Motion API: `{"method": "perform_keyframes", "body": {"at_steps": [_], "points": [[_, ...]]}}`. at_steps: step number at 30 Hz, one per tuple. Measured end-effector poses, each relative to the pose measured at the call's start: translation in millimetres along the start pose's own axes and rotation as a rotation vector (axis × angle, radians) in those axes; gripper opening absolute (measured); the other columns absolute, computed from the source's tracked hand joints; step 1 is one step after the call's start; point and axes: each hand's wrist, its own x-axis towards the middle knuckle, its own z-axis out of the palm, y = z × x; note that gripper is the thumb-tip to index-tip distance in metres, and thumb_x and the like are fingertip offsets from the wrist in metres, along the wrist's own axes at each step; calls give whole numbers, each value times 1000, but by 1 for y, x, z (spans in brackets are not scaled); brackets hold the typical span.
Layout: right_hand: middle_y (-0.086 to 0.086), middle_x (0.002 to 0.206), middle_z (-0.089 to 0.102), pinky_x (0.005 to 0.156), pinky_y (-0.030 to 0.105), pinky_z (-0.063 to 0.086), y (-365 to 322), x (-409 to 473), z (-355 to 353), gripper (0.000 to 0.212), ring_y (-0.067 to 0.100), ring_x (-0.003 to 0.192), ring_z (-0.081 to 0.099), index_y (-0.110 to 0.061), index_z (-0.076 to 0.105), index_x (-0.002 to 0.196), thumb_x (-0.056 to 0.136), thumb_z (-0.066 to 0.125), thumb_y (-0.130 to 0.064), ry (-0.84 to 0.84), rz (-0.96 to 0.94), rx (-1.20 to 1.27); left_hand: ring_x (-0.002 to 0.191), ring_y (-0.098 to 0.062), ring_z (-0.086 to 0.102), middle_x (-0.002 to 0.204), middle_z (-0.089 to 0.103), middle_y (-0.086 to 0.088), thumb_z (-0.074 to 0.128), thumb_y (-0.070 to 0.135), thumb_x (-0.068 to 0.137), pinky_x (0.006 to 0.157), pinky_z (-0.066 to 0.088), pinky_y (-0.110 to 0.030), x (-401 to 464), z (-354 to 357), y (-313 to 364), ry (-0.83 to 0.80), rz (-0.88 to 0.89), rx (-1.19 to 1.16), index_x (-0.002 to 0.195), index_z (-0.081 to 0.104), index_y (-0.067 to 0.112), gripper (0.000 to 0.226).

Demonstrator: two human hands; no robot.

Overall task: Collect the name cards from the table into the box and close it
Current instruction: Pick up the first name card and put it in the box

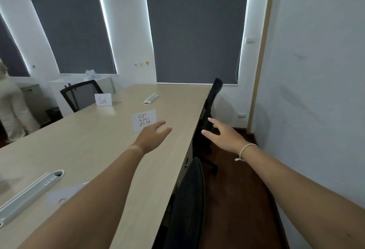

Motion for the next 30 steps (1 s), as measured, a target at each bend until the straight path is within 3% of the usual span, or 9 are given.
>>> {"method": "perform_keyframes", "body": {"at_steps": [14,23,30], "points": [[0,157,26,115,37,28,86,194,10,71,21,144,28,-27,25,148,87,48,-55,-270,-237,41,135,-24,44,148,45,-1,52,37,91,114,31,-34,106,82,-8,197,-325,80,141,45,17,54],[3,156,29,116,36,27,124,284,12,71,20,143,30,-26,26,147,87,49,-55,-357,-292,79,135,-23,44,148,46,-2,51,36,92,113,31,-31,169,129,-3,228,-419,117,141,44,16,53],[4,154,31,114,33,28,135,350,44,69,20,142,33,-26,27,147,88,49,-52,-417,-315,61,138,-21,40,150,42,-1,51,38,92,115,29,-33,226,141,-43,255,-476,78,143,41,18,56]]}}
